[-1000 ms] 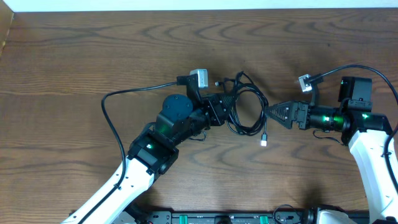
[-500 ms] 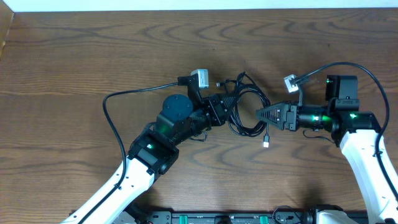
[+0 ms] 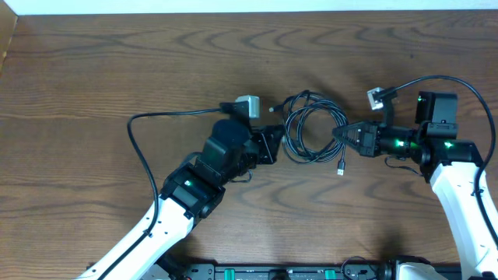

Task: Untangle cables

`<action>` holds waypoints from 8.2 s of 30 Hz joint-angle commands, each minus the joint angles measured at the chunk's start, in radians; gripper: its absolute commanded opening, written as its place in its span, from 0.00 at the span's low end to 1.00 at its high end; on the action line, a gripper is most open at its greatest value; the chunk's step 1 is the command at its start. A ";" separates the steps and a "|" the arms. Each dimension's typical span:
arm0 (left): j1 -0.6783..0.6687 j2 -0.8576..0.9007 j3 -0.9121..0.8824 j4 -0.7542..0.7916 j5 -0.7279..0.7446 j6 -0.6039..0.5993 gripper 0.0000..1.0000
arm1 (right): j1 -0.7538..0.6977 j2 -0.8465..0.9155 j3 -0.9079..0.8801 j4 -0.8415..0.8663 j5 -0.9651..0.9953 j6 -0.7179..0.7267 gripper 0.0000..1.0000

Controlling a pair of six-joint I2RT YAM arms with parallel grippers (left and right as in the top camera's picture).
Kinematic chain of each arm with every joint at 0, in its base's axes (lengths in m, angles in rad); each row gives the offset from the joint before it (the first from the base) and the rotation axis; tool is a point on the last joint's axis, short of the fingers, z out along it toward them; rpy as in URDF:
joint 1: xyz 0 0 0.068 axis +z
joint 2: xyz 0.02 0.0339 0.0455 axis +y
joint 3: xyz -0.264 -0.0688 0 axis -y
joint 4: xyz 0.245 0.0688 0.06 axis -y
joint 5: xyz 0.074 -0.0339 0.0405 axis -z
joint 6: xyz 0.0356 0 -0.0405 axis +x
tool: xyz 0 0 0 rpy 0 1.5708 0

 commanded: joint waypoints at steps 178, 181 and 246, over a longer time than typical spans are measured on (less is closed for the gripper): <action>0.164 0.178 0.014 0.412 0.578 0.655 0.08 | 0.308 -0.024 0.002 0.001 0.865 0.225 0.14; 0.165 0.178 0.014 0.375 0.578 0.655 0.08 | 0.238 -0.024 0.002 0.070 0.535 0.100 0.16; 0.248 0.178 0.014 0.264 0.404 0.640 0.08 | 0.222 -0.011 0.002 -0.012 0.921 0.383 0.01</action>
